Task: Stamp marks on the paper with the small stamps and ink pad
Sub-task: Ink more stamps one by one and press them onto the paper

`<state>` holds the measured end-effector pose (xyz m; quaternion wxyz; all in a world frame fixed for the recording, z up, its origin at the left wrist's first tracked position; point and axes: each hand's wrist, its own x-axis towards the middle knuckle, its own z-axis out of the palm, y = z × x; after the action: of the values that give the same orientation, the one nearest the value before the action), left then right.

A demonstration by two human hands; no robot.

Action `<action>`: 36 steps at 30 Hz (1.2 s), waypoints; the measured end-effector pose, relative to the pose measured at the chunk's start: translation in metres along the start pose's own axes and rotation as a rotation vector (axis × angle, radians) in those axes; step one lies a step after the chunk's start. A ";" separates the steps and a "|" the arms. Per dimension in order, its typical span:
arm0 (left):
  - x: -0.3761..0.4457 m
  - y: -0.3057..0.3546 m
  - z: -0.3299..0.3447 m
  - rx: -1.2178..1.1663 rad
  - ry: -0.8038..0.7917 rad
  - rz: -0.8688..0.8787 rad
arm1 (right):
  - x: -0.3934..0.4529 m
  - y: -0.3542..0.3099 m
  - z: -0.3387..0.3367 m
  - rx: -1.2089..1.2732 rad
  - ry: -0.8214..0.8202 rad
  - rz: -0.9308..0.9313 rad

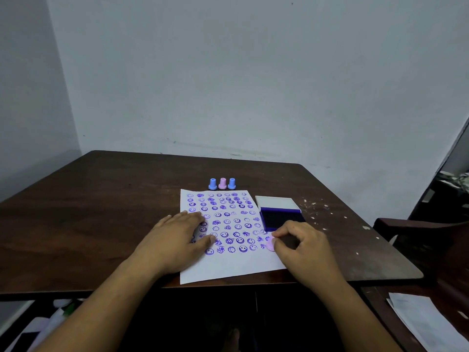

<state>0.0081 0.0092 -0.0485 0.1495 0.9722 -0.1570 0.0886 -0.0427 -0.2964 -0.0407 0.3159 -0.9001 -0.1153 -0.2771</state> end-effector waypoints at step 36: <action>-0.006 0.008 -0.006 -0.014 -0.028 -0.042 | 0.196 -0.079 0.104 0.004 -0.306 -0.027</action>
<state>-0.0015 0.0057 -0.0418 0.1559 0.9754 -0.1392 0.0709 0.1324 -0.1629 0.0442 0.2925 -0.9296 -0.1746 -0.1405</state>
